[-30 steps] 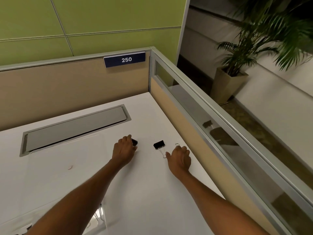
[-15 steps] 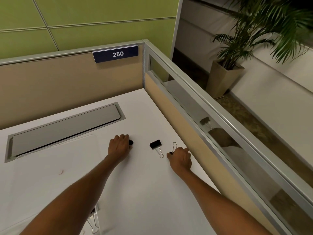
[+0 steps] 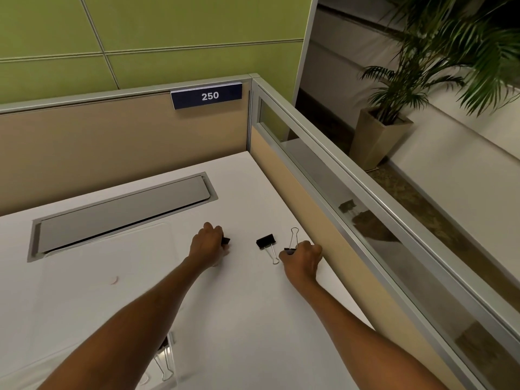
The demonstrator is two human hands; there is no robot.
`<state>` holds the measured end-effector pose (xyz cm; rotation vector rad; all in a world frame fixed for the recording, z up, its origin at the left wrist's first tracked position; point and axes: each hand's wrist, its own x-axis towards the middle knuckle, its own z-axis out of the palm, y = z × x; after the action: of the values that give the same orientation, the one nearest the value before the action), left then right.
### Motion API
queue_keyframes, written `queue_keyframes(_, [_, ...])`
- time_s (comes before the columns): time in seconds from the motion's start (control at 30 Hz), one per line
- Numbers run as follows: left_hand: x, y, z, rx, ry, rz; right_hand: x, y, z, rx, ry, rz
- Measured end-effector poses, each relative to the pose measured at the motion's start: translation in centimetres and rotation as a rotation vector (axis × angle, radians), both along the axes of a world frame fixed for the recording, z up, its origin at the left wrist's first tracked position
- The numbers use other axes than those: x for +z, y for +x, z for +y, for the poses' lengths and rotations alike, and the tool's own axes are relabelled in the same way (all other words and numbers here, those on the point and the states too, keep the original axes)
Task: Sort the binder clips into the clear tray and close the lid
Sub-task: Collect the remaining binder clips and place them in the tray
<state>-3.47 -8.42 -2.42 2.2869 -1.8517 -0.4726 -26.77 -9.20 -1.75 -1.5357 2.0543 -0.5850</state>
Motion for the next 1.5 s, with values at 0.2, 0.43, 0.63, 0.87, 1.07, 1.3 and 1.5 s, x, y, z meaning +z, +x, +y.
queue_keyframes(0.2, [2.1, 1.4, 1.8, 0.198, -0.094, 0.283, 1.4, 1.3, 0.7, 0.004, 0.012, -0.259])
queue_keyframes(0.43, [4.4, 4.3, 6.1, 0.282, -0.127, 0.359, 2.8, 3.8, 3.5, 0.162, -0.015, -0.505])
queue_keyframes(0.63, [5.3, 6.8, 10.7, 0.291, -0.115, 0.315, 3.6, 7.2, 5.8, 0.274, 0.008, -0.514])
queue_keyframes(0.87, [6.2, 9.0, 15.6, 0.289, -0.147, 0.209, 4.5, 10.8, 9.2, 0.335, 0.127, -0.522])
queue_keyframes(1.07, [6.2, 9.0, 19.9, 0.228, -0.192, 0.099, 5.0, 13.0, 12.2, 0.420, 0.119, -0.521])
queue_keyframes(1.3, [5.4, 9.1, 23.2, 0.170, -0.181, 0.014, 5.0, 14.8, 15.2, 0.498, 0.139, -0.533])
queue_keyframes(1.5, [5.6, 8.8, 24.8, 0.152, -0.123, -0.048, 4.4, 15.4, 17.1, 0.545, 0.123, -0.387])
